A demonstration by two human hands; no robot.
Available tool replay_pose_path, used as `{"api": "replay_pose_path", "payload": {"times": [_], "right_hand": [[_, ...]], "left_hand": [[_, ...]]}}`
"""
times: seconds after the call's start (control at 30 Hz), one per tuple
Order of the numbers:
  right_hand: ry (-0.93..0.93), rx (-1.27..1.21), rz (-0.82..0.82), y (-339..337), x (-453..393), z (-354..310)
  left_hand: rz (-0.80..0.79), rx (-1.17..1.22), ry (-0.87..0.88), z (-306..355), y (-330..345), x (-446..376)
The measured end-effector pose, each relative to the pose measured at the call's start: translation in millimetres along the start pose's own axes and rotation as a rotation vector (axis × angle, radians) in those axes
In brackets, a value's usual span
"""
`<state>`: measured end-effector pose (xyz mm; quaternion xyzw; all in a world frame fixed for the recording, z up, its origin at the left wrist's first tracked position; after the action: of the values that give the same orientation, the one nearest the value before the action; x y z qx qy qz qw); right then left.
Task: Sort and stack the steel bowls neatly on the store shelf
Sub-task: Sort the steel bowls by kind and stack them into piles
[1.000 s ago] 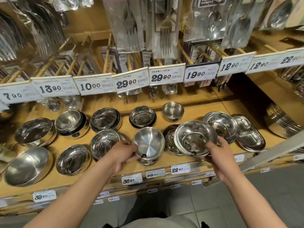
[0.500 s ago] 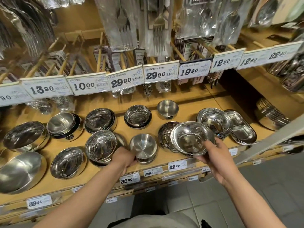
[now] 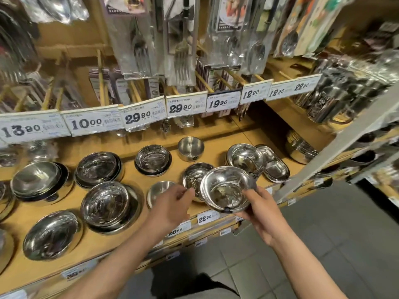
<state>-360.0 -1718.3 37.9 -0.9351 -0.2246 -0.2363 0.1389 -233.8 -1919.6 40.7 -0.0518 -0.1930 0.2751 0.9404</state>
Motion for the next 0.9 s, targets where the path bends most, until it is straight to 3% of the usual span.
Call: {"api": "replay_pose_path", "payload": {"times": [0.07,0.27,0.43,0.57,0.9], "right_hand": [[-0.001,0.019,-0.091,2.5,-0.2,-0.1],[-0.006,0.084,-0.212,-10.3,-26.5,-2.6],[-0.123,0.361,-0.104,-71.7,-76.5,-38.5],[-0.269,0.422,-0.025,-114.5,-129.0,-77.0],[-0.338,0.676,-0.036,-128.3,-182.9,-69.9]], "left_hand": [[-0.059,0.180,-0.125,0.3,14.7,0.1],[0.055,0.049,-0.071,10.3,34.9,-13.8],[0.165,0.098,-0.082,52.2,98.1,-56.8],[0.295,0.025,-0.039,78.4,141.4,-97.0],[0.421,-0.020,-0.176,58.9,174.1,-117.3]]}}
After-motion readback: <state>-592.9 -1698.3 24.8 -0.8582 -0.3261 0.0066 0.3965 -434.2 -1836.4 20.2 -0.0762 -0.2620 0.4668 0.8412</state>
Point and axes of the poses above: each hand's wrist, its own x-axis away from the middle knuckle, its own y-axis out of the palm, z = x × y, the point moved 4 cm from there along -x, towards the middle knuckle, and after that the axes turned 14 degrees about x, right-handed, at the moved point
